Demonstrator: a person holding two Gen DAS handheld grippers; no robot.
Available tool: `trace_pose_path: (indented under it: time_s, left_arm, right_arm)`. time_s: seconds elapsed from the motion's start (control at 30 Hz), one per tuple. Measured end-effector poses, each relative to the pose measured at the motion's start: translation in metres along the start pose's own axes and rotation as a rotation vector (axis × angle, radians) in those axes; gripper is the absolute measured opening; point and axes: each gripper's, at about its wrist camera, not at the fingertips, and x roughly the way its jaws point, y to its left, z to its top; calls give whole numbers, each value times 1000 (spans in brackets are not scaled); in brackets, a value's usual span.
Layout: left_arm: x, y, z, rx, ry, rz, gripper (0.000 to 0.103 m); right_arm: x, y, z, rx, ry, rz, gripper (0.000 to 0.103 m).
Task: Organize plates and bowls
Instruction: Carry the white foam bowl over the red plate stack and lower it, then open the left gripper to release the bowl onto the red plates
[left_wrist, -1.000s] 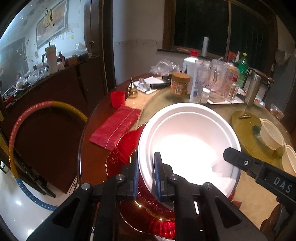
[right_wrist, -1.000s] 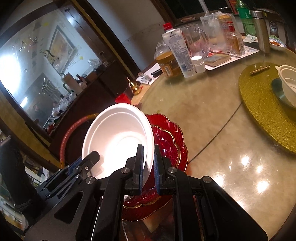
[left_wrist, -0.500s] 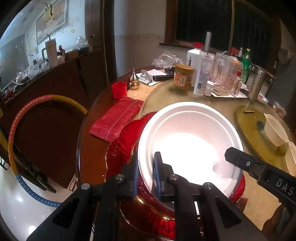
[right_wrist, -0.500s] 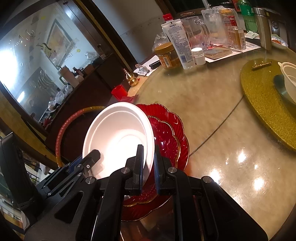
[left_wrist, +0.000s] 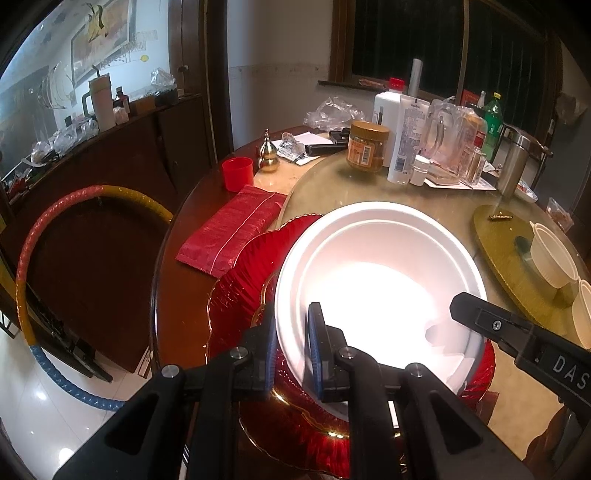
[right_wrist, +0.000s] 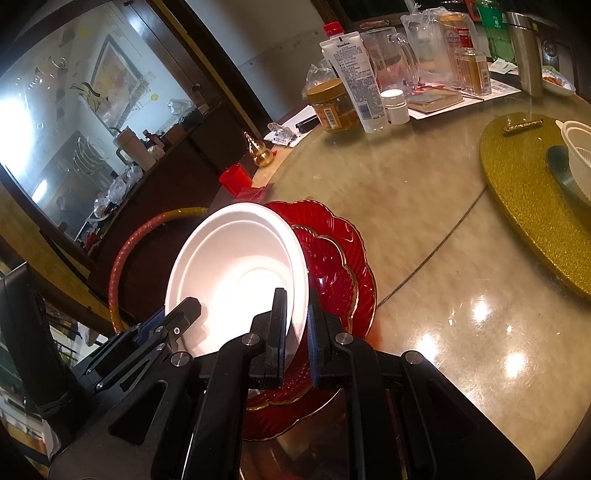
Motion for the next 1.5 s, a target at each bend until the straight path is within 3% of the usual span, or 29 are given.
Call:
trace_pose_path:
  time_s: [1.13,1.23,1.27,1.33,1.4,1.5]
  left_arm:
    - [11,-3,-2,-3,52,23,16]
    - [11,-2,-1,-14,57,14,16]
    - [10,-2,-1,-18,56,7,16]
    - [7,-1,0,-34,47,-8,21]
    - [1,3,2,-64,21,-26,42]
    - [-10,6,5,-88,-38,-19,66]
  right_arm:
    - [12,-3,-2,6,50,-25,12]
    - [13,-2,-2,1,56,-29,16]
    - [13,-2,-2,-3,56,-33,24]
    - [12,0,-2,-14,44,-27,36]
    - [8,4,-2,-23,29,-14,49]
    - [1,7,-1,-34,-4,-21,52]
